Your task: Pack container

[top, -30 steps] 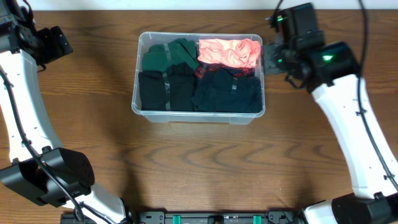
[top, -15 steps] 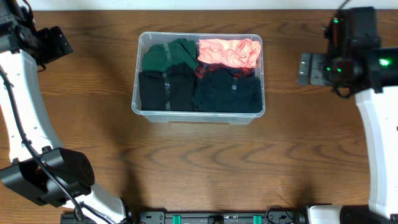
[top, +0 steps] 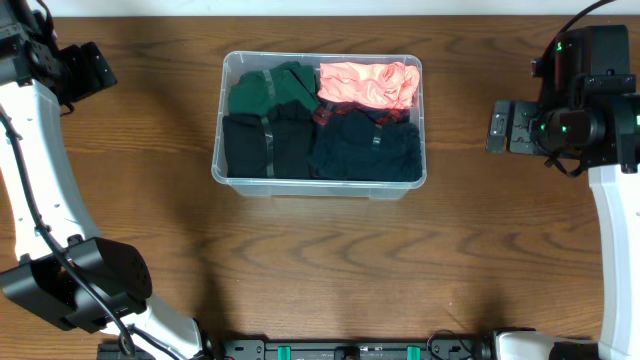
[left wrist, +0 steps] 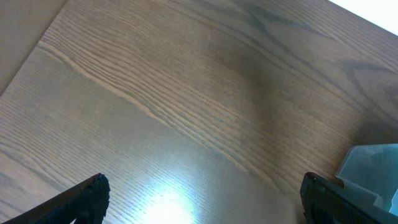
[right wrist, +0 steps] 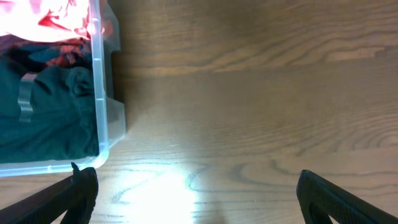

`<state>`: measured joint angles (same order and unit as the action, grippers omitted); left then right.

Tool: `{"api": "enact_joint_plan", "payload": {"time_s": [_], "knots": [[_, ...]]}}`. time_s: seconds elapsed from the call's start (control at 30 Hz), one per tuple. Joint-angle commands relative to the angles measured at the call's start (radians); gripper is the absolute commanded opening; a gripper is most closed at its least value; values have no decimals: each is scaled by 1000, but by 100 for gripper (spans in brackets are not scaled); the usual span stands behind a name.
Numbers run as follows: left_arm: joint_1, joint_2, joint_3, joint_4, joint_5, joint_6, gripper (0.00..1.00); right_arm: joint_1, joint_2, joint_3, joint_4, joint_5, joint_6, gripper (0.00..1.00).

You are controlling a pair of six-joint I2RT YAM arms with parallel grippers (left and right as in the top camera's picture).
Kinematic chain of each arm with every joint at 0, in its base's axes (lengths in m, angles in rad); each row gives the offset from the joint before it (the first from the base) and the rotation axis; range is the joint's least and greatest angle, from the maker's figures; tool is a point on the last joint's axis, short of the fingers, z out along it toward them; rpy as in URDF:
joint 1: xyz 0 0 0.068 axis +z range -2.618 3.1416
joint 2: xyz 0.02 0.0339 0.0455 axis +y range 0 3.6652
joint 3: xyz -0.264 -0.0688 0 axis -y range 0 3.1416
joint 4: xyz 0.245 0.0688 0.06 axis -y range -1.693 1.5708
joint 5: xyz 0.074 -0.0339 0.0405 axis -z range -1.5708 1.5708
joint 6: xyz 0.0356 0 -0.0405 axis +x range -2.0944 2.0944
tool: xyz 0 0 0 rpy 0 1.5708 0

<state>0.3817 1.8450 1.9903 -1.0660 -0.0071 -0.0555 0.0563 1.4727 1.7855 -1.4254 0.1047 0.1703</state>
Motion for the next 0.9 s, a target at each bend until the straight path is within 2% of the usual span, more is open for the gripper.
{"api": "enact_joint_plan", "payload": {"time_s": [0.0, 0.1, 0.2, 0.53, 0.87], "knots": [[1, 7, 3, 1, -2, -9, 98, -4, -2, 17, 21, 0, -44, 99], [1, 7, 3, 1, -2, -9, 98, -5, -19, 0, 80, 3, -82, 99], [1, 7, 3, 1, -2, -9, 98, -5, -88, -76, 214, -8, -101, 99], [1, 7, 3, 1, -2, -9, 98, -40, -617, -777, 857, -94, -127, 99], [1, 7, 3, 1, -2, -9, 98, -84, -1124, -1324, 1070, -124, -127, 99]]}}
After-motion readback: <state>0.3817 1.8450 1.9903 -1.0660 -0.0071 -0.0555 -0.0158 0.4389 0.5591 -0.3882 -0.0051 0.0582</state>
